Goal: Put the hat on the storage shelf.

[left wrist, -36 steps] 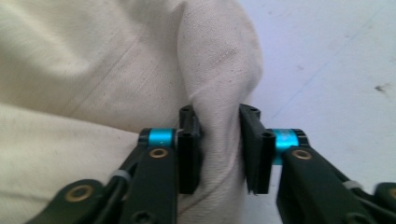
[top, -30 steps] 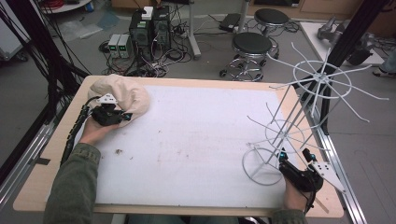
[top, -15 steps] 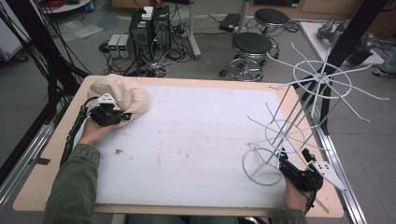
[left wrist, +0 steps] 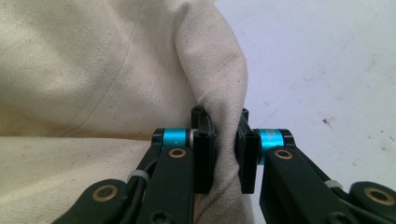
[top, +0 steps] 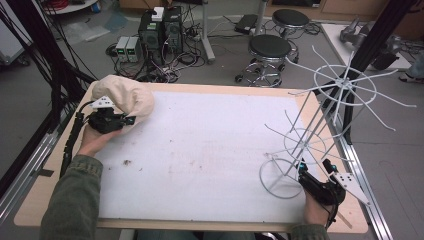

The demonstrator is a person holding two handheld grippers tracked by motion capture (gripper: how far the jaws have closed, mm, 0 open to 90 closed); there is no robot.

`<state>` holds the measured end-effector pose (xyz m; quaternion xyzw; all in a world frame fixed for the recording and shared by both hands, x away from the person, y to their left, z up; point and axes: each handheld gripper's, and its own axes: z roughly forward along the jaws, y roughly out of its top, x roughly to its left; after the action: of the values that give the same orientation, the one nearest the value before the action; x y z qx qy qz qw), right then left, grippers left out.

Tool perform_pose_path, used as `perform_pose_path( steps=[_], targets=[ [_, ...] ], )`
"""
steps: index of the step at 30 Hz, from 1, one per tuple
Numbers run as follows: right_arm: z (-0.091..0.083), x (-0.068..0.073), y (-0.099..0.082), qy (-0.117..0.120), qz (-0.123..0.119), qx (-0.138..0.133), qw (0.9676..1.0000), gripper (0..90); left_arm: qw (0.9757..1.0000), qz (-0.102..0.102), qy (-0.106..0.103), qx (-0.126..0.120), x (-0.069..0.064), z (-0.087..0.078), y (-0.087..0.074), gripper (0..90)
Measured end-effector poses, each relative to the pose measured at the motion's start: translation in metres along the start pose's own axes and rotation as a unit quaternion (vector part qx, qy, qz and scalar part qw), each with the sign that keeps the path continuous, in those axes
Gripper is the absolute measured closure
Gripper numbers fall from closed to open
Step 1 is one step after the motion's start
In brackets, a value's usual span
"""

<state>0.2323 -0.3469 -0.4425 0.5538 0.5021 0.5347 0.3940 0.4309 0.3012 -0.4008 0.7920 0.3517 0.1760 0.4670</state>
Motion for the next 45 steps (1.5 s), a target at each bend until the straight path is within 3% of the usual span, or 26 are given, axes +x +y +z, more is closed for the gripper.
perform_pose_path(
  steps=[13,17,22,31,32,33,37,38,39,40,41,45],
  targets=[
    [0.001,0.000,0.000,0.006,0.003,0.000,1.0000,11.3,0.9990,-0.002,0.006,-0.044,-0.011,-0.037,0.015,80.8],
    [0.001,0.002,0.000,0.008,0.006,0.000,1.0000,11.3,0.9966,-0.002,-0.003,-0.083,-0.018,-0.055,0.023,80.8],
    [0.001,0.003,0.001,0.007,0.003,-0.001,1.0000,11.3,0.9954,-0.001,-0.006,-0.095,-0.021,-0.067,0.029,80.7],
    [0.003,0.002,0.000,0.008,0.002,0.001,1.0000,11.3,0.9892,0.020,-0.039,-0.140,-0.038,-0.086,0.044,80.6],
    [0.003,0.002,0.000,0.008,0.002,0.000,1.0000,11.3,0.9869,0.026,-0.052,-0.150,-0.044,-0.089,0.049,80.6],
    [0.003,0.002,0.000,0.008,0.002,0.000,1.0000,11.3,0.9869,0.026,-0.052,-0.150,-0.044,-0.089,0.049,80.6],
    [0.003,0.002,0.000,0.009,0.004,-0.001,0.9999,11.3,0.9806,0.050,-0.081,-0.171,-0.062,-0.095,0.064,80.4],
    [0.002,0.002,0.000,0.009,0.004,0.000,0.9999,11.3,0.9806,0.050,-0.081,-0.171,-0.062,-0.095,0.064,80.3],
    [0.002,0.002,0.000,0.009,0.004,0.000,0.9999,11.3,0.9790,0.055,-0.087,-0.176,-0.066,-0.097,0.067,80.3],
    [0.002,0.002,0.000,0.010,0.003,0.000,0.9999,11.3,0.9759,0.059,-0.098,-0.186,-0.071,-0.098,0.070,80.2],
    [0.002,0.002,0.000,0.010,0.004,0.000,0.9999,11.3,0.9708,0.063,-0.114,-0.202,-0.076,-0.101,0.074,80.1],
    [0.002,0.002,0.000,0.011,0.004,-0.001,0.9999,11.3,0.9580,0.067,-0.150,-0.235,-0.088,-0.108,0.081,80.1]
  ],
)
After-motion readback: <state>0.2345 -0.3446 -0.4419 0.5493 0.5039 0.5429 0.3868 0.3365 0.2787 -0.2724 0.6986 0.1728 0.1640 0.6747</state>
